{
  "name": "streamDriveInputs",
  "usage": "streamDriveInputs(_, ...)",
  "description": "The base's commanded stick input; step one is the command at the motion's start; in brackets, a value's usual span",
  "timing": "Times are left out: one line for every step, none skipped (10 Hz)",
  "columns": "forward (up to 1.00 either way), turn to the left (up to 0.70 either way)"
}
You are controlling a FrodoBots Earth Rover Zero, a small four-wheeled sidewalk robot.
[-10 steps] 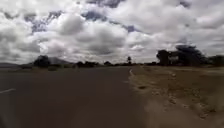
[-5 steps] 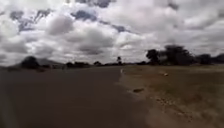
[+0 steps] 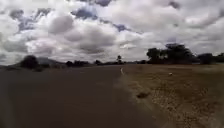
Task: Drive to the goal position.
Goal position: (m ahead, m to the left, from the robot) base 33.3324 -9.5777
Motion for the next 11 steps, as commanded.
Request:
streamDriveInputs(0.85,0.00)
streamDriveInputs(0.85,0.00)
streamDriveInputs(0.85,0.00)
streamDriveInputs(0.85,0.00)
streamDriveInputs(0.85,0.00)
streamDriveInputs(0.85,0.00)
streamDriveInputs(0.85,0.00)
streamDriveInputs(0.85,0.00)
streamDriveInputs(0.85,0.00)
streamDriveInputs(0.85,0.00)
streamDriveInputs(0.85,0.00)
